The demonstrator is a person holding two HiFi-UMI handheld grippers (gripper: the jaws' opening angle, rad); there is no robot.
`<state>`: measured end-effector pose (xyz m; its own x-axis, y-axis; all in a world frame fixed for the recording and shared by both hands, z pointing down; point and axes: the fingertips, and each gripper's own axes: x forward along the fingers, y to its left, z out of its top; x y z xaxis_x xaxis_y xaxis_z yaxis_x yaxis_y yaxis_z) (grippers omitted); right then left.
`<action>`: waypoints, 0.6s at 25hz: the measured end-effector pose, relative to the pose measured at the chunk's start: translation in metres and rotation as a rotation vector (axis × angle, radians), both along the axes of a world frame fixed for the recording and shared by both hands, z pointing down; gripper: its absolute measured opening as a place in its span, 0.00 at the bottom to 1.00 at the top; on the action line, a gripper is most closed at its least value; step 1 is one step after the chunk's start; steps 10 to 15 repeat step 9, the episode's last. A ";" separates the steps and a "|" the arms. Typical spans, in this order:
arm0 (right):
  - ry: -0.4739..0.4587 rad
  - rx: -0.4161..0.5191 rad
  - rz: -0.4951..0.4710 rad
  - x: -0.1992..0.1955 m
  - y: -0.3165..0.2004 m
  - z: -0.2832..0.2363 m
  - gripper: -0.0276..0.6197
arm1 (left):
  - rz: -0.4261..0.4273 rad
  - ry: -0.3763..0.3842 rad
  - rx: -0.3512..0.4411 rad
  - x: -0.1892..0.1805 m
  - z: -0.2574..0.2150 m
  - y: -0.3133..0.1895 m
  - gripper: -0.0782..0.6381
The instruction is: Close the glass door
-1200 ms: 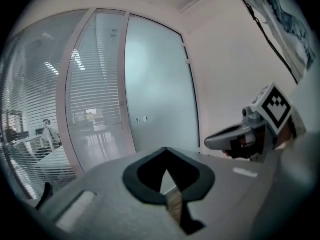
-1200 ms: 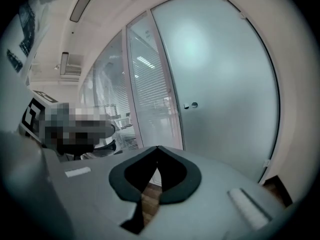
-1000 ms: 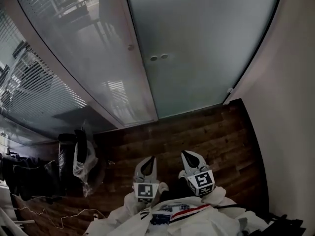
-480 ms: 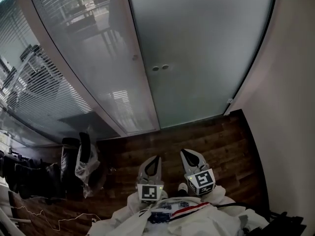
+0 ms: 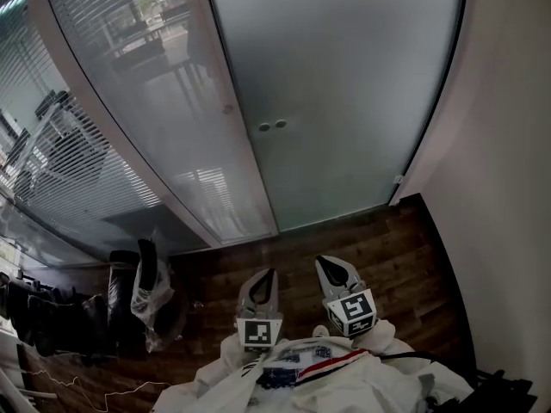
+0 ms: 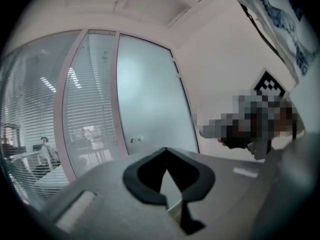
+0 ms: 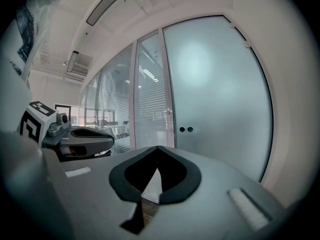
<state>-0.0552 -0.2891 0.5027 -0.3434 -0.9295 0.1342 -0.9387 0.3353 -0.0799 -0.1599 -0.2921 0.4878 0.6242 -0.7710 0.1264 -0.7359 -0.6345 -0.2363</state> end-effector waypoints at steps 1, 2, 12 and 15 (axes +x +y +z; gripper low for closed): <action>0.003 0.003 0.007 0.004 -0.001 -0.001 0.05 | 0.005 0.005 0.009 0.003 -0.002 -0.001 0.11; 0.005 0.007 0.012 0.007 -0.001 -0.002 0.05 | 0.010 0.009 0.019 0.006 -0.003 -0.002 0.11; -0.006 0.020 0.016 0.015 0.005 -0.008 0.05 | 0.019 0.009 0.041 0.020 -0.008 0.002 0.11; -0.006 0.020 0.016 0.015 0.005 -0.008 0.05 | 0.019 0.009 0.041 0.020 -0.008 0.002 0.11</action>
